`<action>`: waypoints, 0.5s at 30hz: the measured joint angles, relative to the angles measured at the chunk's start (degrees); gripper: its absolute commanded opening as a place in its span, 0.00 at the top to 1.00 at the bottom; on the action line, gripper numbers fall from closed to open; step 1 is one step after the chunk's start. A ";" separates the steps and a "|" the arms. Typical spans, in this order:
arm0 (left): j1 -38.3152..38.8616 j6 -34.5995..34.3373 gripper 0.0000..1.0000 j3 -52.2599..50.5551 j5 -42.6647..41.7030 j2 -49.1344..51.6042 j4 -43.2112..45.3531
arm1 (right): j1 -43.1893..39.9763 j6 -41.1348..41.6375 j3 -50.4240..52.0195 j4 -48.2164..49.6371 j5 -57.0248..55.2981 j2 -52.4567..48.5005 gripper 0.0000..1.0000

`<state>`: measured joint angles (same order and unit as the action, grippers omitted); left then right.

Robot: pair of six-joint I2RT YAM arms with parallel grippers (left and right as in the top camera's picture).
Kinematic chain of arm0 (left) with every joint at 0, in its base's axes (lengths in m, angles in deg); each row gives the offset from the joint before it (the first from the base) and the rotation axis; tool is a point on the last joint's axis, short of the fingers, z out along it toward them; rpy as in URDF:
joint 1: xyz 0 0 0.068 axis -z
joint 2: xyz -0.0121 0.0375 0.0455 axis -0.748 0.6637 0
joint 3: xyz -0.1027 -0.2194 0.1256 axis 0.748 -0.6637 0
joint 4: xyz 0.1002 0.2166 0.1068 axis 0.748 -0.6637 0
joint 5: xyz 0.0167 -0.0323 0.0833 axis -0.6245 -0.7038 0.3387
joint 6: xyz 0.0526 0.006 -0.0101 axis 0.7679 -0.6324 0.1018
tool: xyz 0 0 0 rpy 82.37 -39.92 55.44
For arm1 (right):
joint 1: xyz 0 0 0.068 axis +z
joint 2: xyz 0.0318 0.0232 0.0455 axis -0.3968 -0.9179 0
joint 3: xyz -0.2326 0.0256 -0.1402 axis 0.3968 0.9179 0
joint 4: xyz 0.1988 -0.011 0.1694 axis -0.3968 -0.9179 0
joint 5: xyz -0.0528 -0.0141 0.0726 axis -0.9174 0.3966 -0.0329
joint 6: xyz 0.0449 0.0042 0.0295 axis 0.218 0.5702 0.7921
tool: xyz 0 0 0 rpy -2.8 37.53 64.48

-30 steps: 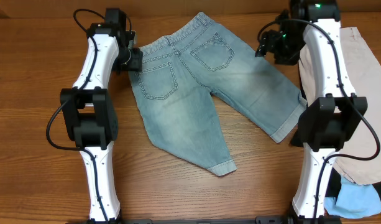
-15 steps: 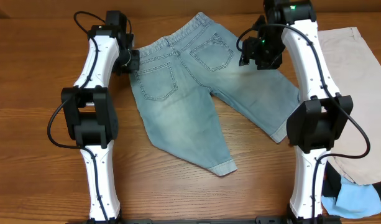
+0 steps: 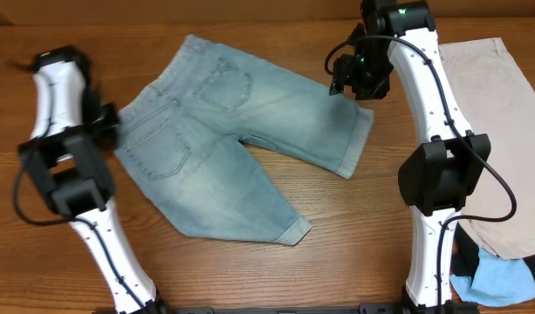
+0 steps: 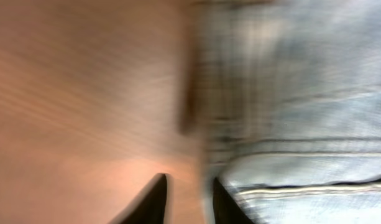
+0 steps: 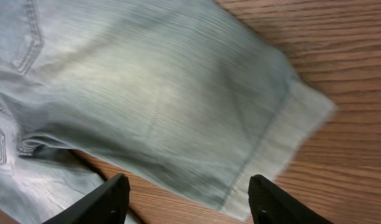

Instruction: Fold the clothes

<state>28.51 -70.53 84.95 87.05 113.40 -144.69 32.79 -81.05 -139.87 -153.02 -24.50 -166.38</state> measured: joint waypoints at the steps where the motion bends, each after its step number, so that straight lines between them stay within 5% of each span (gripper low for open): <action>1: -1.49 -0.17 0.59 0.00 0.13 0.00 -1.03 | 0.20 0.17 0.00 0.00 0.00 0.00 0.34; 6: -5.27 0.15 0.51 0.00 -1.20 0.00 -3.06 | 2.16 0.66 0.00 -0.57 0.00 0.00 0.34; 15: -0.66 0.98 0.45 4.04 -3.76 -0.26 -3.63 | 9.84 0.42 0.00 -5.09 0.20 0.00 0.33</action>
<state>27.86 -69.55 89.00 83.29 113.14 -148.32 42.62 -80.64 -139.87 -158.11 -24.30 -166.38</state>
